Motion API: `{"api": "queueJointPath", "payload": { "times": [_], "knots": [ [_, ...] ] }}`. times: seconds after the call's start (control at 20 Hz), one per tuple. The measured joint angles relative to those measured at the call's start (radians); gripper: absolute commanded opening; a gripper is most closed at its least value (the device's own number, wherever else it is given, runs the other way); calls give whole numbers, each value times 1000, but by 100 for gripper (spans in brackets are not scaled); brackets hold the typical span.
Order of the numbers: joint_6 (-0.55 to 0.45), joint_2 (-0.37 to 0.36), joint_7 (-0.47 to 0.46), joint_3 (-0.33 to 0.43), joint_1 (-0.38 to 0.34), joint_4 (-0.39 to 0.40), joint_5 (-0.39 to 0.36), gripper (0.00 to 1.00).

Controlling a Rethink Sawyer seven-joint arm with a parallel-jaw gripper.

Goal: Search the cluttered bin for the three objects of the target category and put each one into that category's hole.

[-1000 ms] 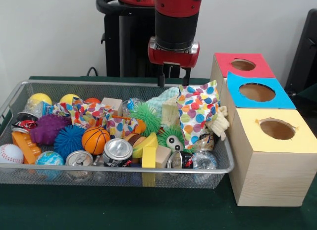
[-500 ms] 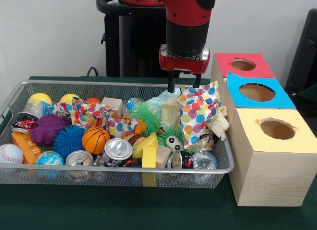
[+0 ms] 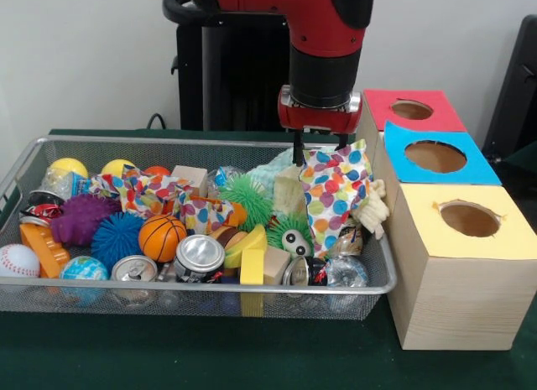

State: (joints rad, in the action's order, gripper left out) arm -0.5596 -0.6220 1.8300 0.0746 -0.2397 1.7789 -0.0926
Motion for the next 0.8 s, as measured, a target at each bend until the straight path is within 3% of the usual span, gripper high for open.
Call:
{"api": "queueJointPath", "payload": {
  "times": [0.45,0.8],
  "knots": [
    [102,99,0,-5,-2,-16,0,100],
    [135,117,0,-6,-5,-22,4,100]
  ]
}}
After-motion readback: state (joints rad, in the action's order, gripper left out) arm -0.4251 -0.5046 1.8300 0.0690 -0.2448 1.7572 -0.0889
